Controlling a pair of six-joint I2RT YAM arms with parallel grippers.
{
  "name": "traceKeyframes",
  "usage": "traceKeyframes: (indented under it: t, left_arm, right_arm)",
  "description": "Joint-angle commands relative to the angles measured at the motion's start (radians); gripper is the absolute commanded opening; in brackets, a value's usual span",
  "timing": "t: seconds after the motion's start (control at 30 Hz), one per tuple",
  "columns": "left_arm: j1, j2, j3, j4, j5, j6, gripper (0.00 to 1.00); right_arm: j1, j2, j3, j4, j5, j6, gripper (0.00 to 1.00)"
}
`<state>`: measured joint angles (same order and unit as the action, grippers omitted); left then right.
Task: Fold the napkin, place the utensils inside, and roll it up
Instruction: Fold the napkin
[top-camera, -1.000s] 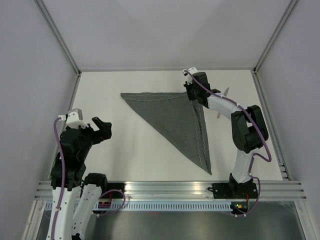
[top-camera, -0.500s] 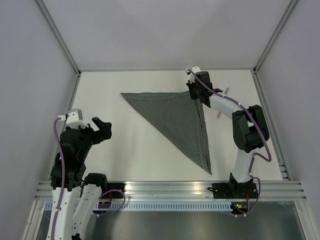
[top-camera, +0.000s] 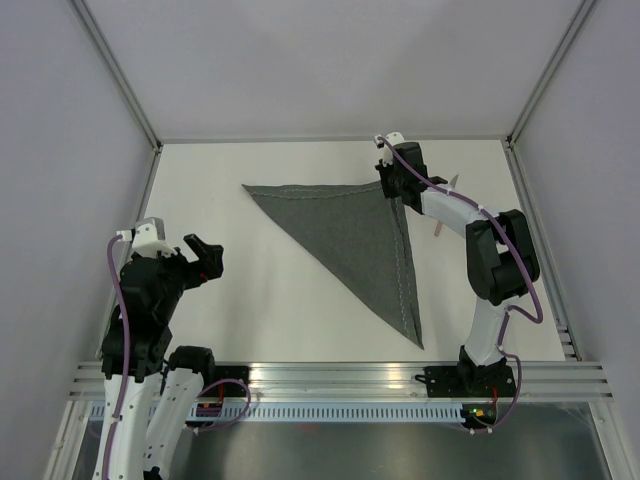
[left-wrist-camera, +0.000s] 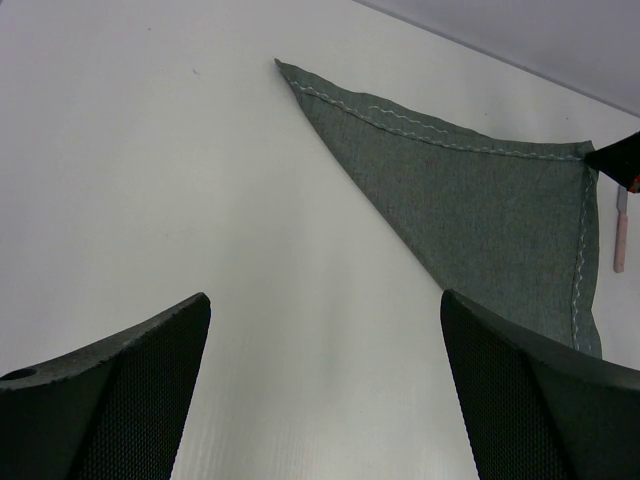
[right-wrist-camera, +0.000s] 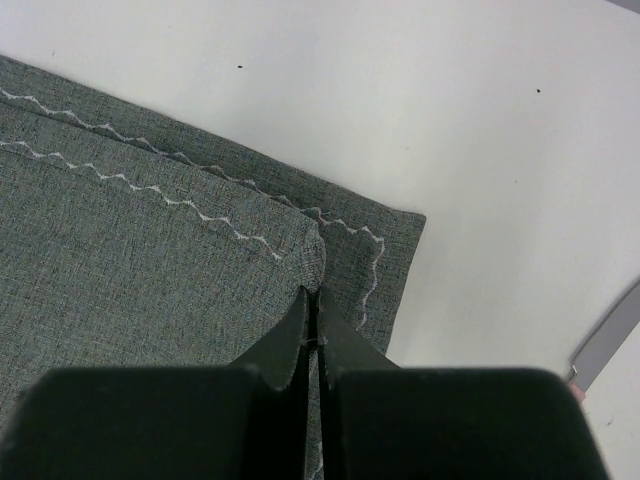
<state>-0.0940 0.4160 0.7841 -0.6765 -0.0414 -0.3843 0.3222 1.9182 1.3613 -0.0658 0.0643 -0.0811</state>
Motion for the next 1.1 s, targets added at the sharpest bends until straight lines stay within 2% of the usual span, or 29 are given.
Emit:
traceKeyframes:
  t: [0.0,1.07]
  left_arm:
    - [-0.003,-0.006,-0.005,0.031,0.034,0.03,1.0]
    - [-0.003,-0.006,-0.006,0.031,0.034,0.032,1.0]
  right_arm:
    - [-0.008,0.015,0.024,0.04,0.003,0.015,0.0]
    - [-0.023,0.016,0.05,0.04,0.009,0.02,0.0]
